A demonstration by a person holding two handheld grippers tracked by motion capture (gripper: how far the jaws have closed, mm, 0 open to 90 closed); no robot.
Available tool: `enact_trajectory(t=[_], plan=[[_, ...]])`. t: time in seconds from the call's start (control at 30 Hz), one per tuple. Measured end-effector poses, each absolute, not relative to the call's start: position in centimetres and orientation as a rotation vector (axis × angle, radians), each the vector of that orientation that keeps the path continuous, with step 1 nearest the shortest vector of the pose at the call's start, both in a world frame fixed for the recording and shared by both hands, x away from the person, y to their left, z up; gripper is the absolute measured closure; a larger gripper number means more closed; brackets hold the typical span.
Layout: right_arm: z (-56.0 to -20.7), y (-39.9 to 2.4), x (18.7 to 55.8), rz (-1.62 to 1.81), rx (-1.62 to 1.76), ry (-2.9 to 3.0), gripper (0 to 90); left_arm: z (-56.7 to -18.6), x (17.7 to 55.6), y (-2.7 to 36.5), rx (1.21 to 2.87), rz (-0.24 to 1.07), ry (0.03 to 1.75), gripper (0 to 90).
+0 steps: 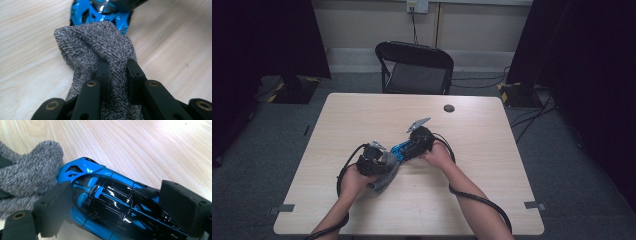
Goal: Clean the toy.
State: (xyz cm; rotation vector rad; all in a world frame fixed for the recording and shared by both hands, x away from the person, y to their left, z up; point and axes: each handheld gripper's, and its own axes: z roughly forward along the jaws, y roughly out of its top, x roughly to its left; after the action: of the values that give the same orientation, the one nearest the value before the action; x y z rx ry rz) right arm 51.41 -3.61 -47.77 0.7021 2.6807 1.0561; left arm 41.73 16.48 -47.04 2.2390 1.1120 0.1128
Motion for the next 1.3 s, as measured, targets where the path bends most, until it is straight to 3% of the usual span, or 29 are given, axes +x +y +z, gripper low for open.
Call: enact_trajectory(t=[0.9, 1.3], plan=[[-47.8, -3.6, 51.4, 1.066, 0.694, 2.672, 11.3, -46.6, 40.8, 12.9, 2.269, 0.051, 0.958, 75.0], [-47.9, -3.7, 51.4, 1.075, 0.695, 2.670, 11.5, -44.2, 41.2, 15.9, 2.173, 0.122, 0.993, 74.4]])
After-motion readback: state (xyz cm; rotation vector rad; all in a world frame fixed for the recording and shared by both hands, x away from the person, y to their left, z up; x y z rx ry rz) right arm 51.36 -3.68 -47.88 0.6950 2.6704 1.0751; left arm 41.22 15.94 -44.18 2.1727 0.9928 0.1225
